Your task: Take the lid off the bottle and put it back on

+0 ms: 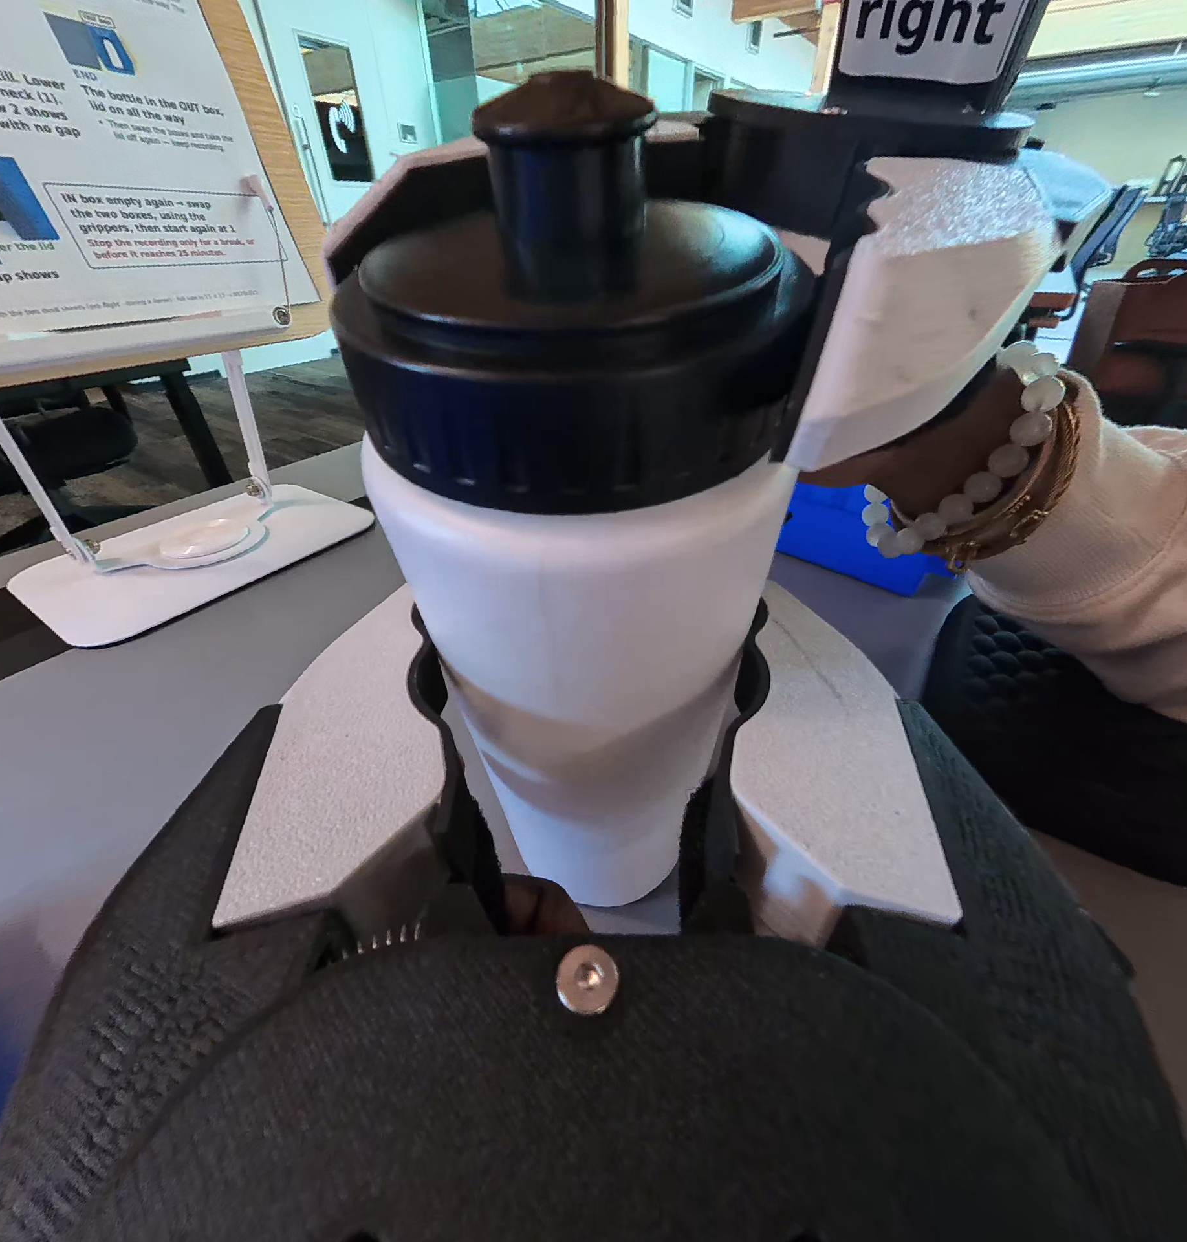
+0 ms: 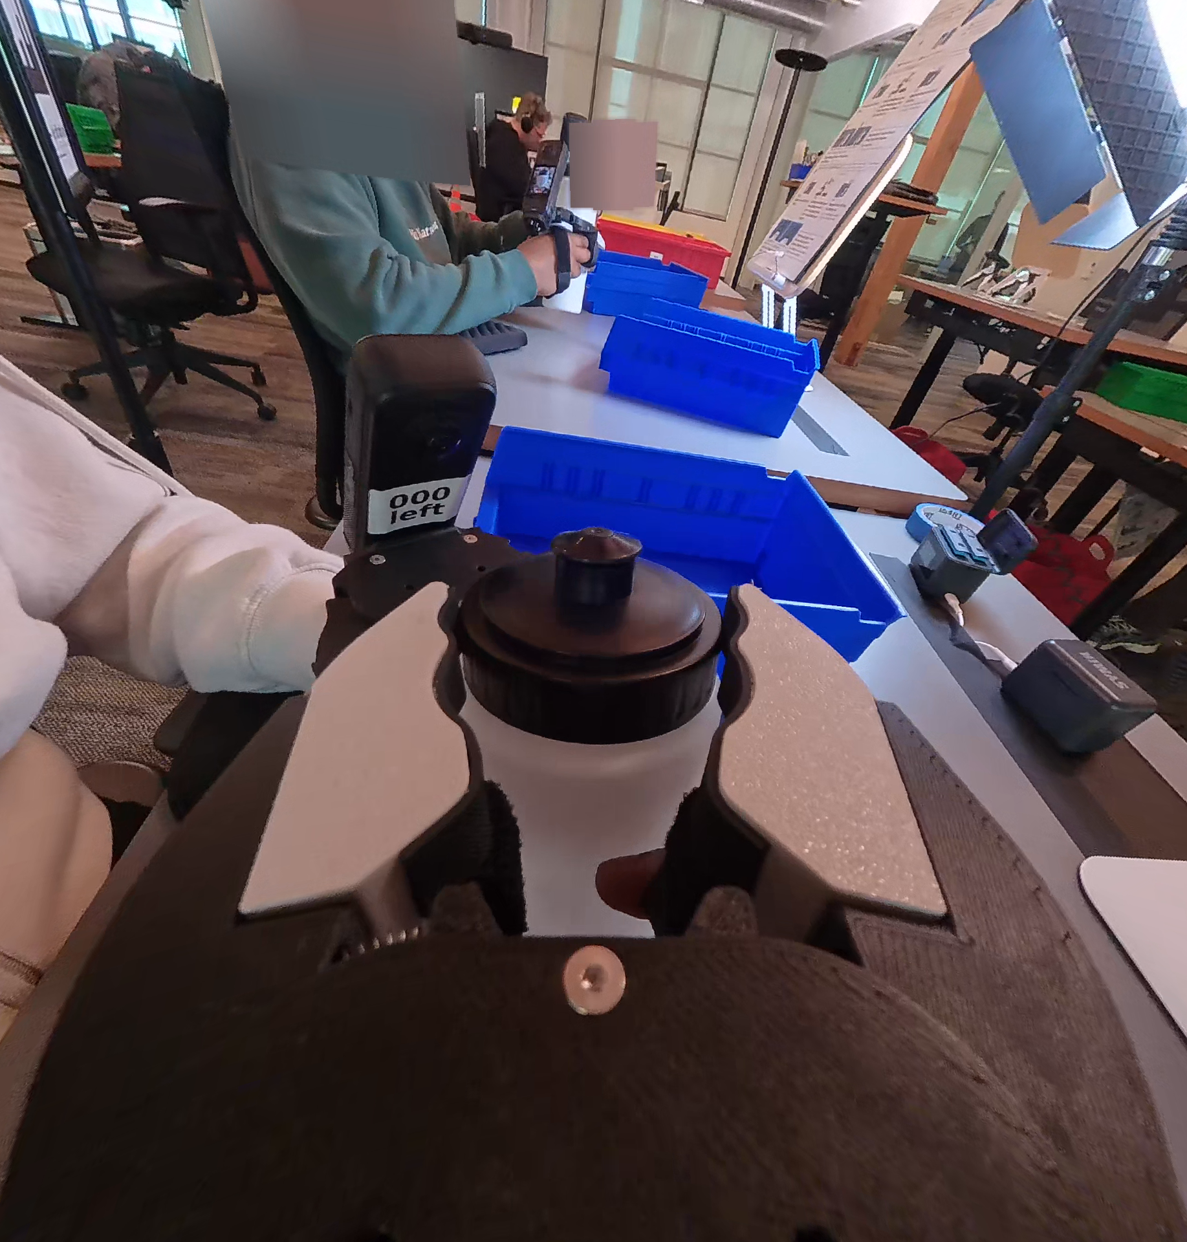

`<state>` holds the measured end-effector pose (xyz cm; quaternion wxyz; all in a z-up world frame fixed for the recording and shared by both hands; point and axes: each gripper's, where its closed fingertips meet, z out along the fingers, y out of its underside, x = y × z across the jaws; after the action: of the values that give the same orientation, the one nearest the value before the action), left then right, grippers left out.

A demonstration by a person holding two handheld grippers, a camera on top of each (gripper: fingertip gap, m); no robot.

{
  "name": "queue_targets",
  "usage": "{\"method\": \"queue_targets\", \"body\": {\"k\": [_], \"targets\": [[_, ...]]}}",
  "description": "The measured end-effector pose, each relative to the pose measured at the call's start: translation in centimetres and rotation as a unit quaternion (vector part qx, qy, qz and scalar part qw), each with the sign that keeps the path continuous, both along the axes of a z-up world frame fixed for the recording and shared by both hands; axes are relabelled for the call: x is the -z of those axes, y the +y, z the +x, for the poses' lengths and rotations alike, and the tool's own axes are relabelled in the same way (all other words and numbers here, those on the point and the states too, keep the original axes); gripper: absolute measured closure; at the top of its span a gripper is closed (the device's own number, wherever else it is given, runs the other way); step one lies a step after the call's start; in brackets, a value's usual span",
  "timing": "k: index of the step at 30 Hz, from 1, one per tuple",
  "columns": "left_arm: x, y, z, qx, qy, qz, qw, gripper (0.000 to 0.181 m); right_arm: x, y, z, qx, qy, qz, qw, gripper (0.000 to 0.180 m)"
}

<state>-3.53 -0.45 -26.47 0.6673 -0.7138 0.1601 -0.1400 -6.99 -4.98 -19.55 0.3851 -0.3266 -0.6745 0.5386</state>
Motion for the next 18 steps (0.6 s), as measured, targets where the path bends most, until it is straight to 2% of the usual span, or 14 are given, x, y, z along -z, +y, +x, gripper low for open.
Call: {"method": "queue_targets", "body": {"k": [7,9,11,14,18], "targets": [[-1.0,-0.1,-0.5,-0.011,-0.015,0.032,0.999,0.094,-0.5,0.0,0.3,-0.029,0.029,-0.017,0.999,0.102],[-3.0,-0.7,-1.5,-0.008,-0.079,0.071,0.994,0.094,-0.3,0.2,0.7,-0.048,0.010,-0.033,0.998,0.078],[-5.6,-1.8,-2.9,0.008,-0.171,0.125,0.977,0.094,0.3,0.7,1.2,-0.056,-0.014,-0.024,0.998,0.070],[-8.6,-3.9,-5.2,0.028,-0.274,0.206,0.939,0.094,2.0,1.3,1.3,-0.035,-0.046,0.041,0.998,0.071],[-9.4,-4.8,-4.9,0.042,-0.258,0.236,0.936,0.094,3.5,0.9,0.5,-0.001,-0.072,0.126,0.989,0.086]]}}
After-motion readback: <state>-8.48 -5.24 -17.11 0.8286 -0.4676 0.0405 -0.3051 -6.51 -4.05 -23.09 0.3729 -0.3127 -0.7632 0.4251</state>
